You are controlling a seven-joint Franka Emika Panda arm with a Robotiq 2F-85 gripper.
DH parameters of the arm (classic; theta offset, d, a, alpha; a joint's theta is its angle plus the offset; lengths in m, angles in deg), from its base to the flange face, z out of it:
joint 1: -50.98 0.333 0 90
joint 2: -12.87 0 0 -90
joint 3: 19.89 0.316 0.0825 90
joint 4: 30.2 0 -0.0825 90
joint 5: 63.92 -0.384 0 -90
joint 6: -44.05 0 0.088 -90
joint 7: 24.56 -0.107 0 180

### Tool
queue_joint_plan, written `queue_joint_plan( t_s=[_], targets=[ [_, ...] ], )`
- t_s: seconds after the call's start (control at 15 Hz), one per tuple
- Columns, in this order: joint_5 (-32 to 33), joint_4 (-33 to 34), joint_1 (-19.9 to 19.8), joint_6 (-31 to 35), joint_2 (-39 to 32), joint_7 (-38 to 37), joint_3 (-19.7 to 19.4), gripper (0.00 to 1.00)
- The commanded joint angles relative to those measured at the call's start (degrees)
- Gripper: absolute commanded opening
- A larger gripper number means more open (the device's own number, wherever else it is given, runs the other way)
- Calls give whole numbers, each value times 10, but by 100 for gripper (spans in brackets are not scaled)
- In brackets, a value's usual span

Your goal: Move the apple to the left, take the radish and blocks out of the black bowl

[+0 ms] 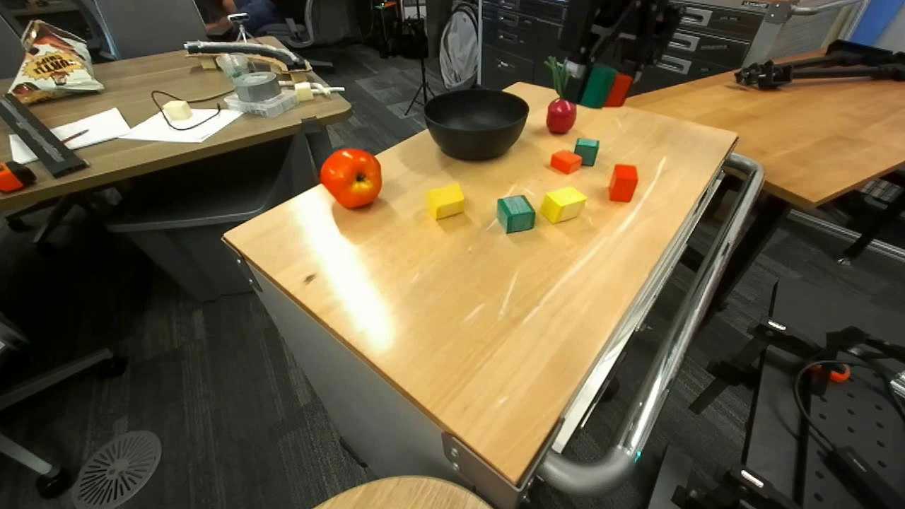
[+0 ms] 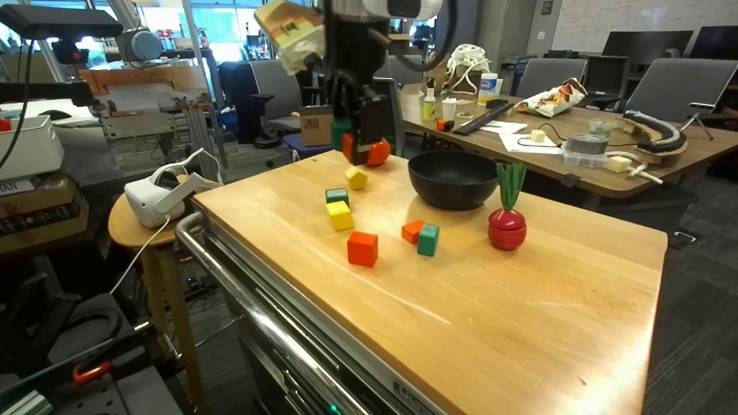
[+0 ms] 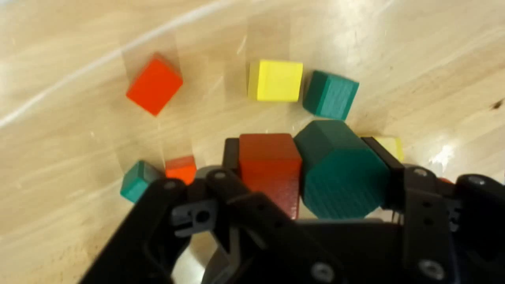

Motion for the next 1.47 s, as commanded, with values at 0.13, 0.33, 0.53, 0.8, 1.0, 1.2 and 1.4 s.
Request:
queue_joint_plan(
  t_s=[0.13,0.33,0.53,0.8,1.0,1.2,1.4],
  targets=[
    [-25,-104,30,96,48,-49,14,48],
    [-18,-81,35,163,-17,-79,20,48],
    [8,-38,35,196,-87,-103,23,48],
    [62,32,35,185,-162,-135,13,48],
    [105,75,39,161,-197,-151,1,48],
    [86,98,30,128,-217,-122,-3,48],
    [85,120,24,81,-243,-113,-10,48]
  ],
)
